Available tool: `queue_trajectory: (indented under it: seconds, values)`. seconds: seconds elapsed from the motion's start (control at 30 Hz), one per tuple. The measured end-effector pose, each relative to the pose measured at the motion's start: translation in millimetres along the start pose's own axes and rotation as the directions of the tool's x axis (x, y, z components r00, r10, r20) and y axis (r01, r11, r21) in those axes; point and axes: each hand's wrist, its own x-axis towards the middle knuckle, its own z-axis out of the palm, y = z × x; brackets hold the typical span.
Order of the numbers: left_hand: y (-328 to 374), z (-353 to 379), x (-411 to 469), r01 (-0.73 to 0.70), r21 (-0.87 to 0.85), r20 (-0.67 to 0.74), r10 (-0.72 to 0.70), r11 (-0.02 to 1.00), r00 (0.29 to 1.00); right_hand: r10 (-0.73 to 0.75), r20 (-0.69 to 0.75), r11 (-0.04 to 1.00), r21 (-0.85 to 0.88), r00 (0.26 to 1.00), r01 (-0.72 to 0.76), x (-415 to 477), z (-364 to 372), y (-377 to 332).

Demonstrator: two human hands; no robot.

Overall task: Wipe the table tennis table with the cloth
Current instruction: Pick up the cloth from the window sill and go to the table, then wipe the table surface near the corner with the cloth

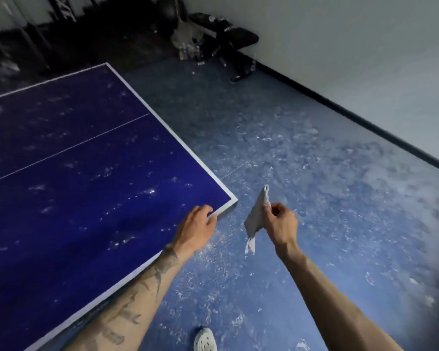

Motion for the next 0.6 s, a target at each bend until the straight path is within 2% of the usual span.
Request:
queue_trajectory:
  seconds: [0.33,0.5,0.6]
  values:
    - [-96,-88,82,0.203,0.089,-0.119,-0.192,0.975,0.974,-0.09,0.152,0.994,0.073,0.984,0.08,79,153,-109]
    - [-123,-110,142,0.344,0.056,-0.142,-0.334,0.937,0.932,-0.049,0.249,0.997,0.067,0.967,0.033,142,228,-146]
    - [-132,-119,178,0.413,0.025,-0.137,-0.406,0.91,0.903,-0.016,0.327,1.0,0.002,0.945,0.016,183,265,-165]
